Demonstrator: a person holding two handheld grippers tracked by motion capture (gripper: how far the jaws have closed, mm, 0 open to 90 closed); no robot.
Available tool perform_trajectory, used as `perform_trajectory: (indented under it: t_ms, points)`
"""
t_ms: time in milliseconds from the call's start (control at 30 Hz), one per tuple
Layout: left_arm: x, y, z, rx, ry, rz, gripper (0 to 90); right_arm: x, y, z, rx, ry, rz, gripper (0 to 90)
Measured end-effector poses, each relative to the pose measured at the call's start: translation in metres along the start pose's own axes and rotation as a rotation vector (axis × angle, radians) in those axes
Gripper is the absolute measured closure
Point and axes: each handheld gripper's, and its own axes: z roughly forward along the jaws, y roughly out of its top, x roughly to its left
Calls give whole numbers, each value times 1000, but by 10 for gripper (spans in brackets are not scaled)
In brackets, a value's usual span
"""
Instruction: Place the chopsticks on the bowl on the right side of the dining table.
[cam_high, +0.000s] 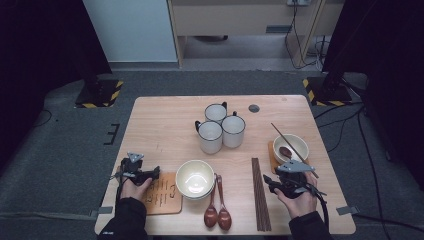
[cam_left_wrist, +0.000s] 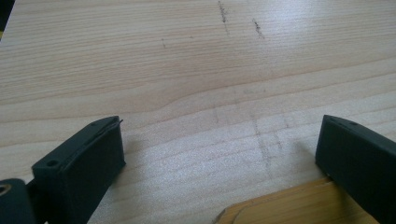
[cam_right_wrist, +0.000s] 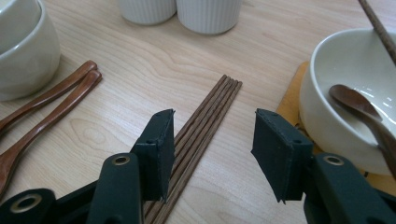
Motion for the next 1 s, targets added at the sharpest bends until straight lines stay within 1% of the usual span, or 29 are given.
perform_trajectory:
  t_ms: [267, 467, 533, 667, 833, 1000]
  points:
    - [0, 0, 0, -1, 0, -1, 1, 2, -8, 7, 19, 16, 3, 496]
    - [0, 0, 0, 0, 0, 0, 0, 3, -14, 14, 43, 24, 14, 497]
    - [0, 0, 0, 0, 0, 0, 1, 3, -16, 17, 56, 25, 9, 498]
    - [0, 0, 0, 0, 0, -1, 1, 3, -19, 21, 74, 34, 12, 497]
    - [0, 0, 0, -1, 0, -1, 1, 2, -21, 25, 83, 38, 22, 503]
    - [0, 0, 0, 0, 0, -1, 0, 3, -23, 29, 96, 43, 17, 507]
